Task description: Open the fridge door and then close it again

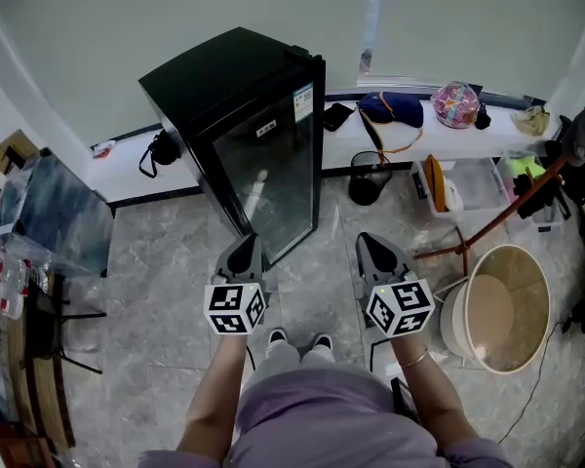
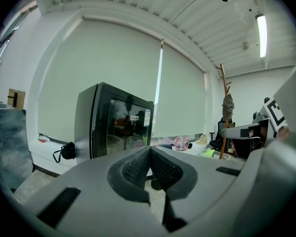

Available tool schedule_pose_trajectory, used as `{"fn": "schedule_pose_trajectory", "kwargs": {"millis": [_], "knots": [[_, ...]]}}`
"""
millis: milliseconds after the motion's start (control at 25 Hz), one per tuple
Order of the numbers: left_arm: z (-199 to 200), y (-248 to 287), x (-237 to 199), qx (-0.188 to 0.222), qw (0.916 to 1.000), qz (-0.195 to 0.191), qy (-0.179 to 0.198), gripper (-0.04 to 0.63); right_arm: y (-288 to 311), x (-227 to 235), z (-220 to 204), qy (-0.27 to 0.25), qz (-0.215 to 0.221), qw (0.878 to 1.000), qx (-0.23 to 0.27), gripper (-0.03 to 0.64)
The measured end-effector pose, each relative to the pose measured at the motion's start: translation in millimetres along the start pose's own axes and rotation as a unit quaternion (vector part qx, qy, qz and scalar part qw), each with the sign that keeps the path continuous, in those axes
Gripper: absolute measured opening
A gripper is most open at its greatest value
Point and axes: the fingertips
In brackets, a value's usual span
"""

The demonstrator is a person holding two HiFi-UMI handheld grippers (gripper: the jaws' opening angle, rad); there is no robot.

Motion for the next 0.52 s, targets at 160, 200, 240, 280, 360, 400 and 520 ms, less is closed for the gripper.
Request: {"fn": "schedule_pose_trajectory", "kwargs": {"millis": [160,200,240,280,360,400,520], "knots": [[-0.3,2.4,1.7,0.0,1.0,0.0,-0.002,0.003,-1.1,1.3,0.3,0.0,-0.002,1.0,0.001,0.0],[-0.5,3.0,2.3,0.0,1.0,-0.001,-0.002,0.003,-1.3,1.5,0.2,0.0,-0.002,1.0,0.001,0.0],[-0.6,3.6,2.9,0.0,1.0,-0.002,-0.002,0.003,-1.4,1.8,0.0,0.0,-0.002,1.0,0.001,0.0],[-0.6,4.3,3.2,0.0,1.0,-0.002,-0.002,0.003,-1.4,2.1,-0.3,0.0,-0.002,1.0,0.001,-0.001],[-0.8,5.7,3.6,0.0,1.0,-0.002,-0.004,0.003,-0.6,2.9,-1.2,0.001,-0.002,1.0,0.0,0.0],[-1.2,6.5,3.6,0.0,1.0,-0.002,-0.004,0.003,-0.2,3.3,-1.5,0.001,-0.002,1.0,0.0,0.0],[-2.4,8.7,3.6,-0.002,1.0,0.0,-0.006,0.003,1.4,4.2,-1.9,0.002,0.0,1.0,-0.002,0.0]]}}
Point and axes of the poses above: the fingertips, and each gripper's own axes: y forward along the fingers, x to its right, z out of its top, and after that the axes turned 8 degrees about y, right-handed
